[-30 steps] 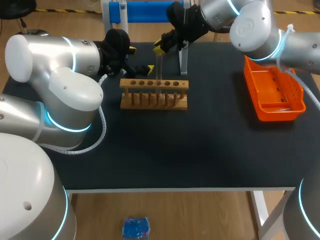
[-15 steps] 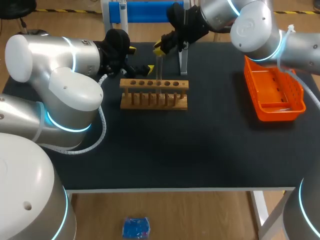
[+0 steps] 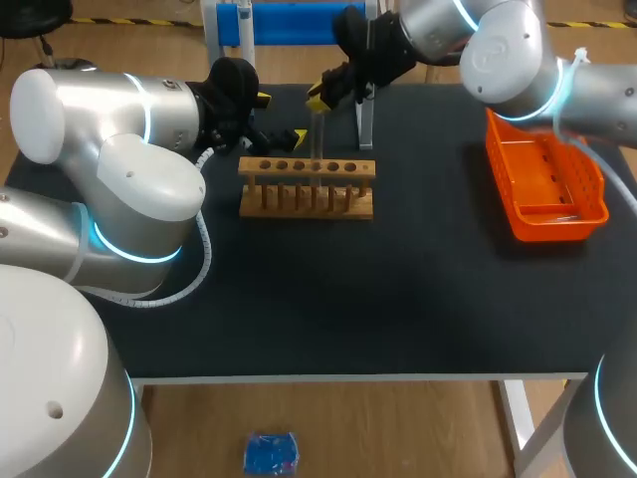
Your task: Invert the test tube, pick up the pipette, mount the tip to pipette, aspirate from beaker and dispense into the tube, eject the tip, return the pipette, and cap with the stopper.
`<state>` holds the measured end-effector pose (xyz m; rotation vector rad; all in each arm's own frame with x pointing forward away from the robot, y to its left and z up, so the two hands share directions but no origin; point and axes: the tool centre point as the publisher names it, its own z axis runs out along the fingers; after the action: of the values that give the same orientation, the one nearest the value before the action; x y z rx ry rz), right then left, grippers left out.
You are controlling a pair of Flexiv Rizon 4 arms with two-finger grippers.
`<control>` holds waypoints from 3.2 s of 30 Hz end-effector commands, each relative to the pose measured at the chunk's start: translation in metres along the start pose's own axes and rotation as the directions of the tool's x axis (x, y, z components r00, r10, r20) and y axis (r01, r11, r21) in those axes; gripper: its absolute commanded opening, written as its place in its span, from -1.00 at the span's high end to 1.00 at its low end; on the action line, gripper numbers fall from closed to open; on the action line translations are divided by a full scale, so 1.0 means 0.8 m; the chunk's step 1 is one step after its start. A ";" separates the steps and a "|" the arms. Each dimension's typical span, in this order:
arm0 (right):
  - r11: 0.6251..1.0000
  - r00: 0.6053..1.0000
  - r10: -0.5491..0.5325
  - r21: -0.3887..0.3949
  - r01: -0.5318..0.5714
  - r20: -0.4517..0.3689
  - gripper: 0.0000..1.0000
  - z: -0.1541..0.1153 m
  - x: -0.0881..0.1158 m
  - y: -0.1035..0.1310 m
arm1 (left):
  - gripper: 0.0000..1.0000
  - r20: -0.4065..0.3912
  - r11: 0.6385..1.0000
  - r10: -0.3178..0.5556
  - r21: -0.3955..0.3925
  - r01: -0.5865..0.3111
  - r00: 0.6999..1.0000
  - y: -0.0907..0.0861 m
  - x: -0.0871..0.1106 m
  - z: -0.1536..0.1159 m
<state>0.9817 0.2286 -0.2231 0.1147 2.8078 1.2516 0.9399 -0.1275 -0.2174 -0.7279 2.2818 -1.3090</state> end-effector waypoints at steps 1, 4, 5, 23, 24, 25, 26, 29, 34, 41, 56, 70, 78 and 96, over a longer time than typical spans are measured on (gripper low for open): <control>1.000 1.000 -0.001 -0.008 0.001 0.007 1.00 -0.008 0.002 -0.002 | -1.00 -0.003 1.000 -0.001 -0.005 0.001 1.000 -0.001 -0.001 -0.001; 1.000 1.000 -0.003 -0.013 0.003 0.011 1.00 -0.011 0.002 0.001 | -1.00 -0.003 1.000 -0.001 -0.005 0.001 1.000 -0.001 -0.001 -0.001; 1.000 1.000 -0.004 -0.015 0.004 0.013 1.00 -0.012 0.001 0.002 | -1.00 -0.003 1.000 -0.001 -0.005 0.001 1.000 -0.001 -0.001 -0.001; 1.000 1.000 -0.006 -0.009 0.006 0.001 1.00 -0.002 0.004 -0.002 | -1.00 -0.003 1.000 -0.001 -0.005 0.001 1.000 -0.001 -0.001 -0.001; 1.000 1.000 -0.005 -0.007 0.005 0.000 1.00 -0.002 0.005 -0.003 | -1.00 -0.003 1.000 -0.001 -0.005 0.001 1.000 -0.001 -0.001 -0.001; 1.000 1.000 -0.004 -0.005 0.004 -0.001 1.00 -0.001 0.006 -0.004 | -1.00 -0.003 1.000 -0.001 -0.005 0.001 1.000 -0.001 -0.001 -0.001; 1.000 1.000 -0.002 -0.004 0.002 -0.003 1.00 -0.001 0.007 -0.005 | -1.00 -0.003 1.000 -0.001 -0.005 0.001 1.000 -0.001 -0.001 -0.001; 1.000 1.000 -0.002 -0.001 0.002 -0.008 1.00 0.000 0.010 -0.006 | -1.00 -0.003 1.000 -0.001 -0.005 0.001 1.000 -0.001 -0.001 -0.001; 1.000 1.000 0.000 0.006 0.000 -0.014 1.00 0.001 0.011 -0.009 | -1.00 -0.003 1.000 -0.001 -0.005 0.001 1.000 -0.001 -0.001 -0.001; 1.000 1.000 -0.006 0.001 0.006 -0.013 1.00 -0.001 0.009 -0.001 | -1.00 -0.003 1.000 -0.001 -0.005 0.001 1.000 -0.001 -0.001 -0.001; 1.000 1.000 -0.013 -0.012 0.013 -0.003 1.00 0.002 0.000 0.005 | -1.00 -0.003 1.000 -0.001 -0.005 0.001 1.000 -0.001 -0.001 -0.001; 1.000 1.000 -0.008 -0.010 0.008 -0.017 1.00 0.008 0.003 0.000 | -1.00 -0.003 1.000 -0.001 -0.005 0.001 1.000 -0.001 -0.001 -0.001; 1.000 1.000 -0.008 -0.015 0.007 -0.016 1.00 0.007 0.003 0.002 | -1.00 -0.003 1.000 -0.001 -0.005 0.001 1.000 -0.001 -0.001 -0.001; 1.000 0.999 0.015 0.020 -0.014 -0.038 1.00 0.013 0.008 -0.012 | -1.00 -0.003 1.000 -0.001 -0.005 0.001 1.000 -0.001 -0.001 -0.001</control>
<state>0.9739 0.2305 -0.2369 0.1160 2.8427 1.2571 0.9399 -0.1275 -0.2174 -0.7279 2.2819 -1.3090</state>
